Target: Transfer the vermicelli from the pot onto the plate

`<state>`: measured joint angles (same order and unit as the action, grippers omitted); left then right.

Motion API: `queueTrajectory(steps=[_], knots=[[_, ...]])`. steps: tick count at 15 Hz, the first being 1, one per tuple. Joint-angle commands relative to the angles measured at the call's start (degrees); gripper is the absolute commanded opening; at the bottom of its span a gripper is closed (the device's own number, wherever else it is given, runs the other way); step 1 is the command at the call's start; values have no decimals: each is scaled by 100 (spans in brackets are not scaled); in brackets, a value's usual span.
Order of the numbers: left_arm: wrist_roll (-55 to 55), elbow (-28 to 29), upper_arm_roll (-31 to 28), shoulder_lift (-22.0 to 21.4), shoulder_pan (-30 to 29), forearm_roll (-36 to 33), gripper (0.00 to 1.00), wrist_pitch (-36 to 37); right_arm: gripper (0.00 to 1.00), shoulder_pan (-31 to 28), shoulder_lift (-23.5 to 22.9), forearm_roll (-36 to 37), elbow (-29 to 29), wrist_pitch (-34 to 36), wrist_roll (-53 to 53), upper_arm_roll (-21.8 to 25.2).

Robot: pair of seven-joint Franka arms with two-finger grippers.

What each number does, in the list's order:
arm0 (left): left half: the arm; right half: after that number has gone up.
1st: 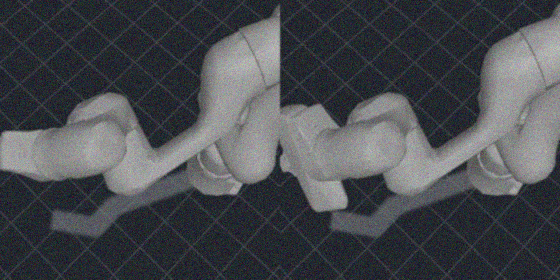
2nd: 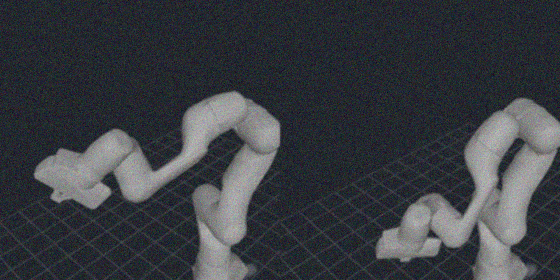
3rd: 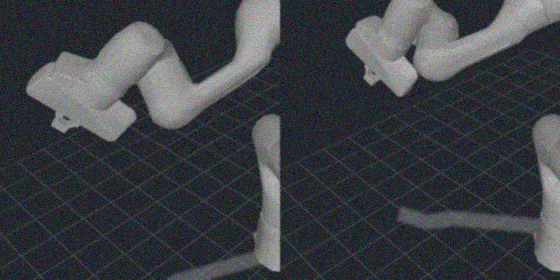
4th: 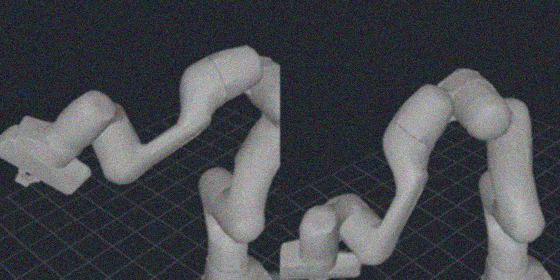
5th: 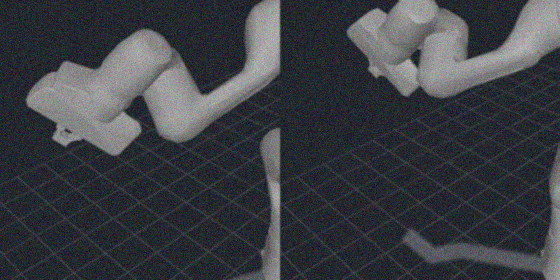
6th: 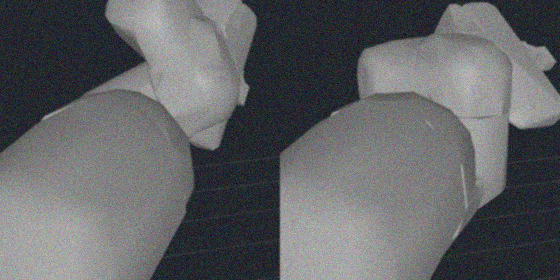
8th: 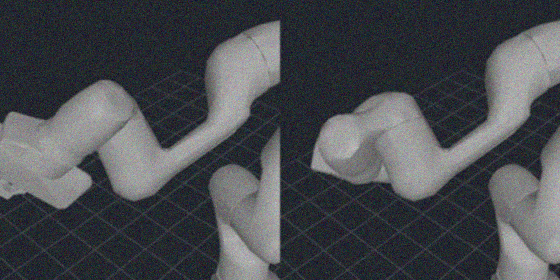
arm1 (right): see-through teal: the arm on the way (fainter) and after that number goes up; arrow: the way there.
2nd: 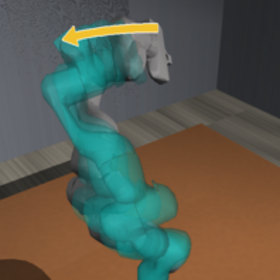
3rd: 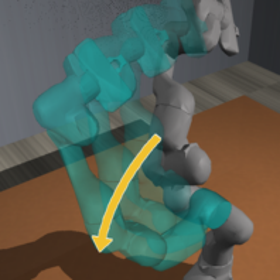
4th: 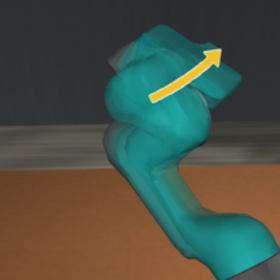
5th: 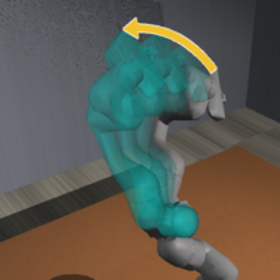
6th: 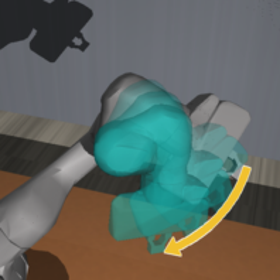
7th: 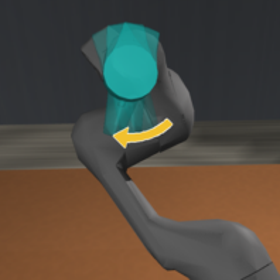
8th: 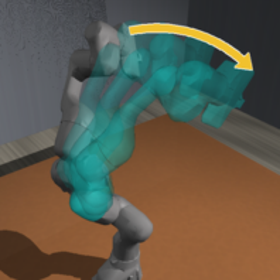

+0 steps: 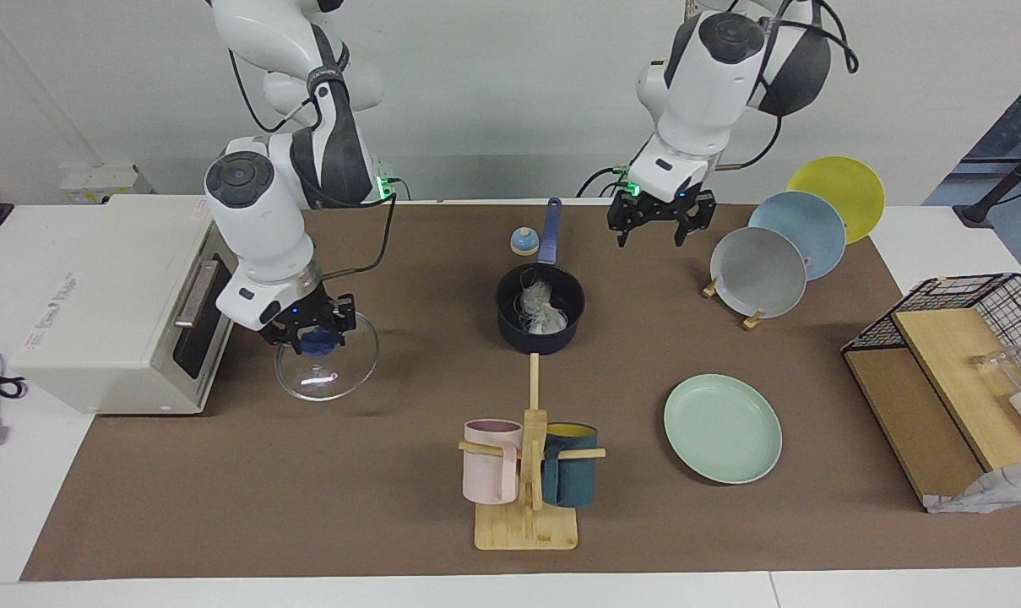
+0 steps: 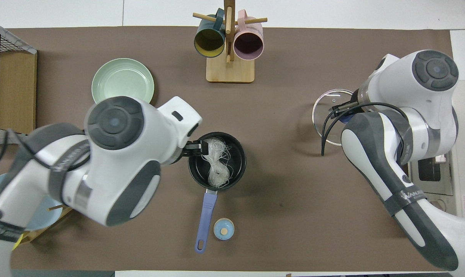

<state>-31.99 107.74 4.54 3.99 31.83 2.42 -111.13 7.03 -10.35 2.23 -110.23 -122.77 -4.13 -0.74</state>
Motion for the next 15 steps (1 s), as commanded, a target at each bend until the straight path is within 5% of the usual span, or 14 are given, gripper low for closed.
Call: queueTrajectory(steps=[1, 10, 14, 15], knots=[[-194, 193, -103, 374, 297, 65, 100, -557, 50, -150, 376, -109, -604, -361, -166, -58], [-457, 853, -94, 594, 604, 136, 100, -1499, 52, -501, 262, -109, -1124, -854, -343, -58], [-510, 853, -85, 656, 649, 145, 100, -1517, 100, -492, 227, -109, -1063, -820, -316, -58], [-519, 862, -85, 673, 701, 145, 100, -1534, 100, -484, 218, -109, -993, -776, -316, -58]])
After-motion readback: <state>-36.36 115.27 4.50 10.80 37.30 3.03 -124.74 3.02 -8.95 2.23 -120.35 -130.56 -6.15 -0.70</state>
